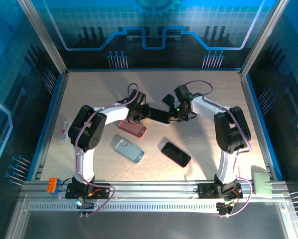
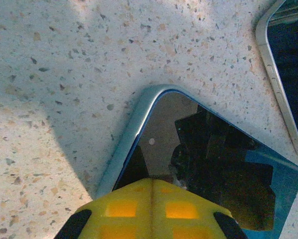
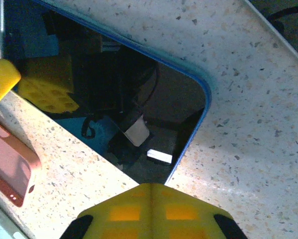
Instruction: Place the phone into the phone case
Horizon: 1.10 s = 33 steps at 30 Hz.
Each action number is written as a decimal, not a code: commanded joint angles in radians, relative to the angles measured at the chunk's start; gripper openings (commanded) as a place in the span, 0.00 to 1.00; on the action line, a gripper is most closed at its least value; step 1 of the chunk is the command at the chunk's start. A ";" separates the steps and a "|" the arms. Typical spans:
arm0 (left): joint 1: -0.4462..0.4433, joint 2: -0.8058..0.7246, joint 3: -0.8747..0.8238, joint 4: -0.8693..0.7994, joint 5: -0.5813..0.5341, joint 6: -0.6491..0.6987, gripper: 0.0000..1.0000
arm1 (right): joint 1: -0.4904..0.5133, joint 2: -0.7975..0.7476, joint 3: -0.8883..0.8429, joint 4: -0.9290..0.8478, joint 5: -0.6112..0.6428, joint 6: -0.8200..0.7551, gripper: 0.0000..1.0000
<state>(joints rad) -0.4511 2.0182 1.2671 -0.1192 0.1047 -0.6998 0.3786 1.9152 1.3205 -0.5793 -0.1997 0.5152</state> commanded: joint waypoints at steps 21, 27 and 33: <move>-0.001 0.001 -0.040 -0.021 -0.026 0.013 0.00 | 0.083 0.129 0.045 -0.104 0.114 -0.040 0.00; -0.001 0.001 -0.059 -0.016 -0.031 0.016 0.00 | 0.124 0.175 0.037 -0.141 0.158 -0.048 0.00; 0.001 0.002 -0.079 -0.011 -0.033 0.017 0.00 | 0.154 0.217 0.001 -0.132 0.165 -0.044 0.00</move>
<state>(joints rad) -0.4507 2.0121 1.2324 -0.0704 0.1017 -0.6998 0.4709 1.9934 1.4002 -0.6724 -0.0017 0.4797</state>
